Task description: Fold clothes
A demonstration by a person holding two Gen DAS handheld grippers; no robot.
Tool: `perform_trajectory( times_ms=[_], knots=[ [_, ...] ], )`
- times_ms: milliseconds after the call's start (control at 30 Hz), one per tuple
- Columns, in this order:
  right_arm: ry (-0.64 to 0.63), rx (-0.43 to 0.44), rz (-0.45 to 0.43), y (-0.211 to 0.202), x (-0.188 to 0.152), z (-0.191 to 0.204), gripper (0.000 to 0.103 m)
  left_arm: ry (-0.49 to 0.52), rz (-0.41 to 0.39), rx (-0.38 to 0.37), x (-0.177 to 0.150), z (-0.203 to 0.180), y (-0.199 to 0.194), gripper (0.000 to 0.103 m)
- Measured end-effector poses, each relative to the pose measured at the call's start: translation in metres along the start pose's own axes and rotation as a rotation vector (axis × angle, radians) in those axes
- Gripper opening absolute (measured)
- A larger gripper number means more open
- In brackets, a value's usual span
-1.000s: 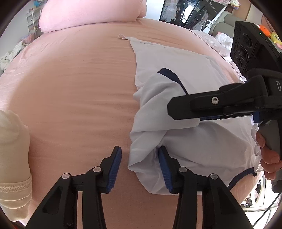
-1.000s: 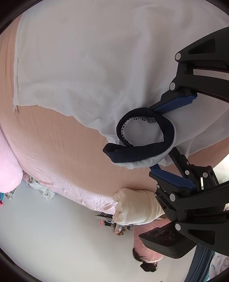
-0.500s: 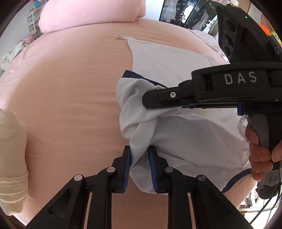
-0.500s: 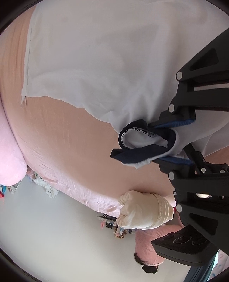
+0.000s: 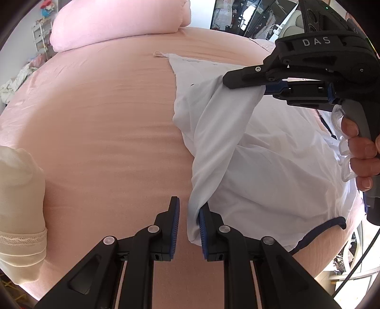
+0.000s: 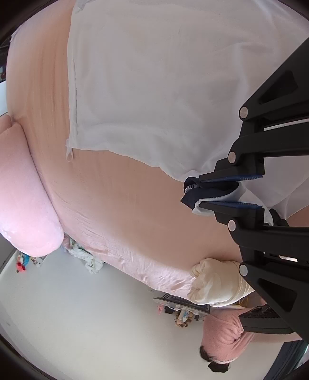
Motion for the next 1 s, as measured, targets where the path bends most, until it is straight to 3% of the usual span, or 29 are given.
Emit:
perform_trajectory(
  times_ms=[133,333,533,567,600,633,700,833,1000],
  knots=[
    [0.034,0.006,0.003,-0.011,-0.007,-0.007,0.012,0.006,0.002,-0.027,-0.003,-0.004,-0.003,0.014],
    [0.147,0.021,-0.028,-0.032,-0.008,-0.033,0.012,0.034,0.013,0.013,-0.004,0.002,-0.011,0.014],
    [0.314,0.106,0.060,-0.032,-0.013,-0.058,0.014,0.009,0.070,0.044,-0.006,0.005,-0.007,0.015],
    [0.323,0.124,0.083,-0.030,-0.017,-0.058,0.016,0.000,0.092,0.041,-0.006,0.007,-0.005,0.017],
    [0.332,0.135,0.106,-0.026,-0.021,-0.058,0.030,-0.002,0.103,0.041,-0.002,0.004,0.001,0.017],
    [0.344,0.139,0.124,-0.023,-0.025,-0.058,0.052,-0.003,0.114,0.041,0.002,0.001,0.008,0.017],
    [0.372,0.148,0.144,-0.016,-0.033,-0.060,0.066,0.007,0.122,0.056,0.003,-0.001,0.009,0.017],
    [0.427,0.213,0.172,-0.005,-0.041,-0.060,0.066,0.030,0.134,0.075,0.013,-0.006,0.015,0.018],
    [0.419,0.195,0.195,0.009,-0.044,-0.055,0.066,0.000,0.131,0.042,0.013,0.007,0.004,0.018]
  ],
)
Point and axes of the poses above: each gripper's, at about its wrist camera, not at the fingertips, and y roughly the way its jaws point, z to its left, x to its top, the point moved 7 cm from there along y, roughly the way its jaws point, and after that the axes turned 15 degrees about y, right-handed, at the moved point
